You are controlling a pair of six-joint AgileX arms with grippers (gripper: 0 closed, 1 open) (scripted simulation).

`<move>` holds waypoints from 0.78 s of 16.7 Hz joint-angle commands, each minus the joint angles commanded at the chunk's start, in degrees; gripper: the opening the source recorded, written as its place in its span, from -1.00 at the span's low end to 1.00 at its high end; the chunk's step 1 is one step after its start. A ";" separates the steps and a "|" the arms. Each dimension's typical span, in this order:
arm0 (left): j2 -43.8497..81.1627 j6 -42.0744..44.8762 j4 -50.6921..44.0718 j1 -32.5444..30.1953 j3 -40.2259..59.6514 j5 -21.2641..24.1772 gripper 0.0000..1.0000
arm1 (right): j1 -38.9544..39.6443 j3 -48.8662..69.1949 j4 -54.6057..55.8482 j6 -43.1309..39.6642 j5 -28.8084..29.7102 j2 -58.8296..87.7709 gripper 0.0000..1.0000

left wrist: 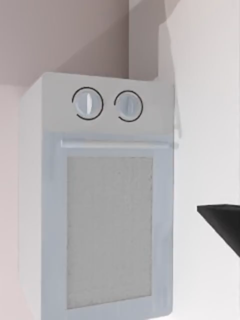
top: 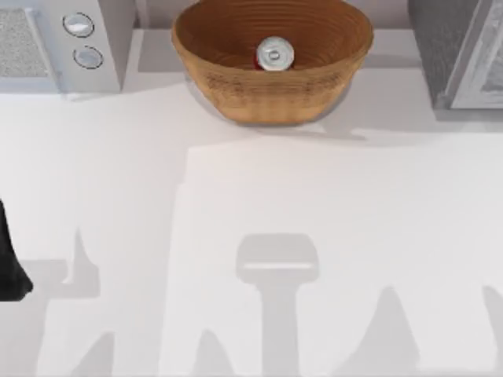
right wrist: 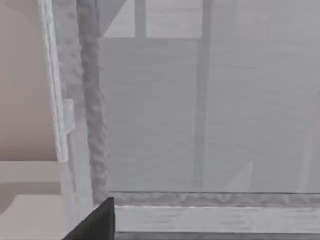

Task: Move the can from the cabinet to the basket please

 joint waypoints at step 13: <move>0.00 0.00 0.00 0.00 0.00 0.00 1.00 | -29.12 10.15 33.46 0.91 -28.02 43.29 1.00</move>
